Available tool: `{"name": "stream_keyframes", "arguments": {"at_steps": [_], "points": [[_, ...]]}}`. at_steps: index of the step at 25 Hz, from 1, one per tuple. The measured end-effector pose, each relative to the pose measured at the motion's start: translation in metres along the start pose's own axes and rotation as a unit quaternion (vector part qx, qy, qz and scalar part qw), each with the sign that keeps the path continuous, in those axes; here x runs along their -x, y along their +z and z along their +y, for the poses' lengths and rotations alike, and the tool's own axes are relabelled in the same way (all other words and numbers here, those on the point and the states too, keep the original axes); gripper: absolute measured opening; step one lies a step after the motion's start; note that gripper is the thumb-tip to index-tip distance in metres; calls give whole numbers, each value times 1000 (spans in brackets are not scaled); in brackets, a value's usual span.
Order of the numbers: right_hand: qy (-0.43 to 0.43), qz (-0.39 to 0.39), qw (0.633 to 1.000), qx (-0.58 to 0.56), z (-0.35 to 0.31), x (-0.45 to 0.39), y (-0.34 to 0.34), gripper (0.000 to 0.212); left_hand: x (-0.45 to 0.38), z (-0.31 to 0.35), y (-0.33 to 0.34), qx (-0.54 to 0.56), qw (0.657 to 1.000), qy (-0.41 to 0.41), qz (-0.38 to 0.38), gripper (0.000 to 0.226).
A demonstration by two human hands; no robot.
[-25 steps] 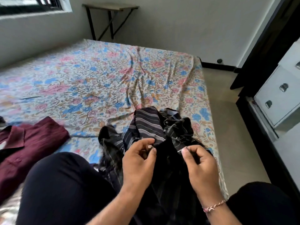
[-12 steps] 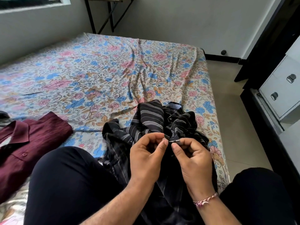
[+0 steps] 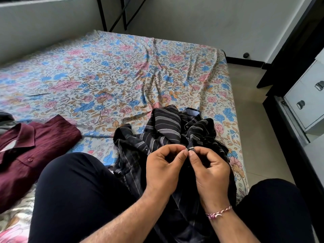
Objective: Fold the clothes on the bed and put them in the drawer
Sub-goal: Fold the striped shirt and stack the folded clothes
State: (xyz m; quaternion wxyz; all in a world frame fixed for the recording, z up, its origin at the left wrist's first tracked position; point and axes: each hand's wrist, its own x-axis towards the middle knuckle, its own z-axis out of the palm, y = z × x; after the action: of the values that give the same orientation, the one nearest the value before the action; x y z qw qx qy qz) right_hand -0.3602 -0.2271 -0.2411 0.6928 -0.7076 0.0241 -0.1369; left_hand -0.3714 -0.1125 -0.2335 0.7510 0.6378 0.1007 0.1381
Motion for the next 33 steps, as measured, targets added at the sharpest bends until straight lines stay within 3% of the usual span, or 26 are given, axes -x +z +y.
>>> {"name": "stream_keyframes", "arguments": {"at_steps": [12, 17, 23, 28, 33], "points": [[-52, 2, 997, 54, 2, -2, 1, 21, -4, -3, 1, 24, 999, -37, -8, 6], [-102, -38, 992, 71, 4, -5, -2, 19, -7, -1, -1, 26, 999, -29, -12, 9], [-152, -77, 980, 105, 8, -9, -3, 22, -18, -1, -9, -4, 999, -30, -24, 37], [-199, -104, 960, 166, 8, -11, -7, 27, -23, 0, -15, -46, 994, -55, -77, 36], [-221, -130, 945, 203, 10, -10, -7, 30, -29, -2, -17, -61, 993, -71, -65, 31]]}}
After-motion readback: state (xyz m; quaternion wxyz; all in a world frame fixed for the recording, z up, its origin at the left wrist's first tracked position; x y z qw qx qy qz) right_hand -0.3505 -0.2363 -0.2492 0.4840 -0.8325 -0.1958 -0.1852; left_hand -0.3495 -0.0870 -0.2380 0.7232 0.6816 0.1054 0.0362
